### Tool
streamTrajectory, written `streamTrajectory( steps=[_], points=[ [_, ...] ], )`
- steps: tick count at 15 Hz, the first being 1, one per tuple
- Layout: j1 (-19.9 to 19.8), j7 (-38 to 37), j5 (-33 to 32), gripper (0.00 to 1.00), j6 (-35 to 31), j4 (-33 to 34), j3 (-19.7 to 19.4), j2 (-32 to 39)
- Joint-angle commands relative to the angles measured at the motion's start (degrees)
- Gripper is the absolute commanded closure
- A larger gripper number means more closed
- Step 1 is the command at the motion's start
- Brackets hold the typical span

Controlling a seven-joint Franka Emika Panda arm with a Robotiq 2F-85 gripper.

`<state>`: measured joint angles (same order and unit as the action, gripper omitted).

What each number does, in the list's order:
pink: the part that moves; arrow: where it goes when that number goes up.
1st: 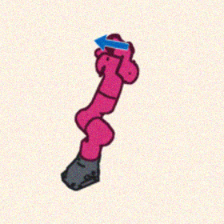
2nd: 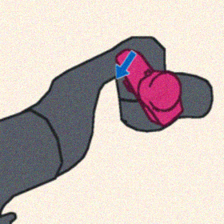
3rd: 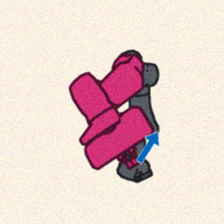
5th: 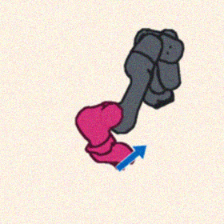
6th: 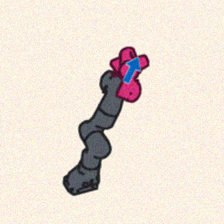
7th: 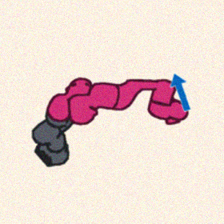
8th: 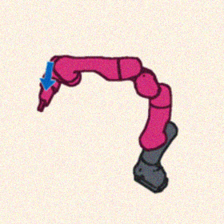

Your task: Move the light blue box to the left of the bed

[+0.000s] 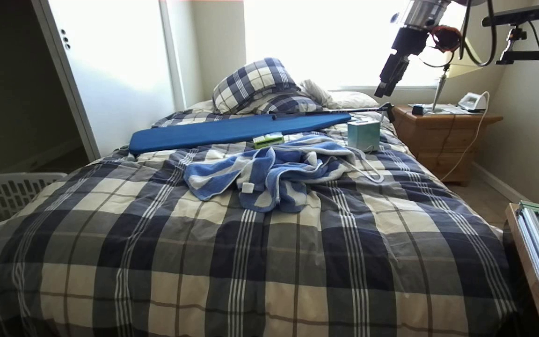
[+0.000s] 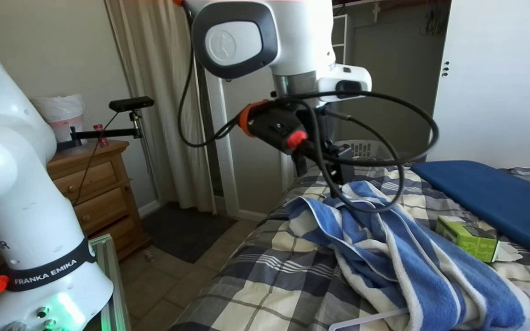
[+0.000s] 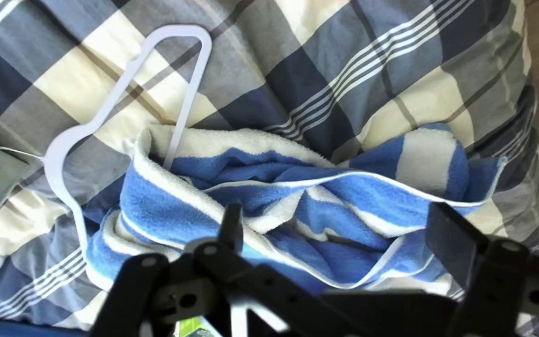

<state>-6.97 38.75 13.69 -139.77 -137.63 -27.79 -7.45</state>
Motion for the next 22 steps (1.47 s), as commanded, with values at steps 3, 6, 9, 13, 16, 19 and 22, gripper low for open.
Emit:
streamTrajectory(
  steps=[3, 6, 9, 13, 16, 19, 22],
  points=[
    [-6.63, 15.53, 14.18, 0.00, 3.01, 15.51, 3.38, 17.75],
    [-12.04, 13.30, 10.79, 0.00, 4.44, 22.76, 6.66, 25.32],
    [-16.25, 8.90, 8.39, 0.00, 5.12, 29.10, 9.08, 31.91],
    [-18.48, 9.51, 8.06, 0.00, 2.76, 26.90, 11.59, 30.88],
    [-18.50, 9.07, 7.95, 0.00, 2.96, 27.72, 11.81, 31.38],
    [-18.87, 5.10, 7.99, 0.00, 2.42, 31.71, 11.34, 35.05],
    [-21.26, 1.80, 6.27, 0.00, -0.93, 38.06, 12.20, 40.81]
  ],
)
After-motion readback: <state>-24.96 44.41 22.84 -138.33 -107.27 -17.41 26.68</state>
